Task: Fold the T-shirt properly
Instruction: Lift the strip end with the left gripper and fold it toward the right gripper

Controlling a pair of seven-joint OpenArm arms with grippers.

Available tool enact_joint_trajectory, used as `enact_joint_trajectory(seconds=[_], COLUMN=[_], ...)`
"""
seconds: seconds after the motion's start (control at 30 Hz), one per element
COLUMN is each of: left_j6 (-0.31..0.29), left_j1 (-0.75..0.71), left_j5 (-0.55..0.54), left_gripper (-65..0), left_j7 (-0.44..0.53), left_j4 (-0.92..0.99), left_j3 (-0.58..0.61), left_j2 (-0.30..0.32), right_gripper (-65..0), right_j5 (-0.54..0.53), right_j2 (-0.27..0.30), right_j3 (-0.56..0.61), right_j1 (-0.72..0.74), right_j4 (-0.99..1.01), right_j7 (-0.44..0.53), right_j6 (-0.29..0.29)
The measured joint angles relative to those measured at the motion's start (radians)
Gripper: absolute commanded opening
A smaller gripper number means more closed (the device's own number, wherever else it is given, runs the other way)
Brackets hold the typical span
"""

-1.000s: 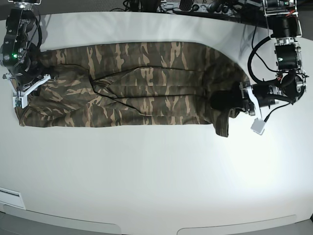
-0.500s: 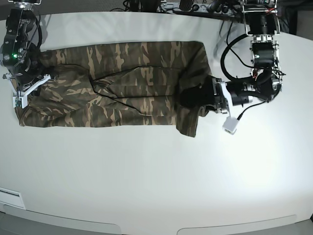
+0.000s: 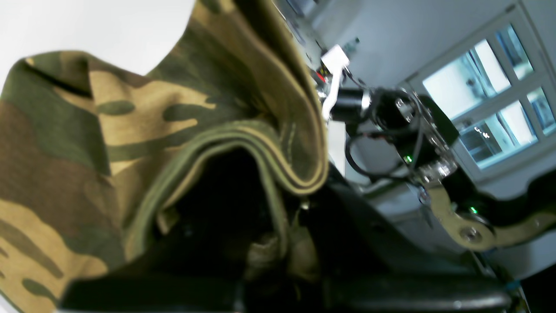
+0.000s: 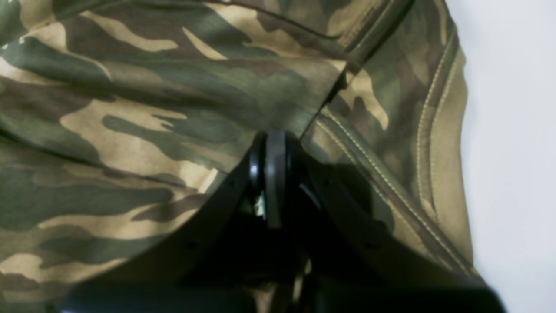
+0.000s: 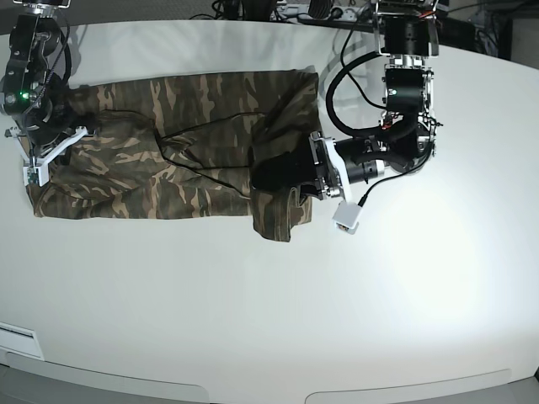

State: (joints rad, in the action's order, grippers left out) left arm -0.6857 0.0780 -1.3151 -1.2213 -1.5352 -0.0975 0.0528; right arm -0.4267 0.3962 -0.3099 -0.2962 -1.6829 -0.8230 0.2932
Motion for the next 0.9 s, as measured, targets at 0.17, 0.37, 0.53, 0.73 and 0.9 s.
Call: enact_joint_trajectory(seconds=[0.17,0.37,0.53,0.73,0.9], left_j6=[0.0,0.0,0.0,0.016,0.027], left_j1=[0.0,0.0,0.0,0.0,0.0], left_j5=[0.064,0.094,0.135,0.135,0.127], left_gripper=[-65.0,-65.0,-65.0,-28.4,-27.7], left_j7=[0.02,0.05,0.112,0.13,0.129], left_j4=[0.0,0.004,0.034,0.039,0.039], left_j3=[0.0,0.012,0.085,0.19,0.235], left_j2=[-0.018,-0.019,-0.019,-0.019,-0.026], right_gripper=[-65.0,-65.0,-65.0,-65.0,-65.0], right_j5=[0.0,0.0,0.0,-0.001,-0.001], right_j2=[0.0,0.0,0.0,0.0,0.0], right_j3=[0.0,0.0,0.0,0.0,0.0], right_j1=[0.0,0.0,0.0,0.0,0.0], right_j4=[0.0,0.0,0.0,0.0,0.0], right_j7=[0.0,0.0,0.0,-0.002,-0.004], right_j6=[0.012,0.014,0.03,0.034,0.034])
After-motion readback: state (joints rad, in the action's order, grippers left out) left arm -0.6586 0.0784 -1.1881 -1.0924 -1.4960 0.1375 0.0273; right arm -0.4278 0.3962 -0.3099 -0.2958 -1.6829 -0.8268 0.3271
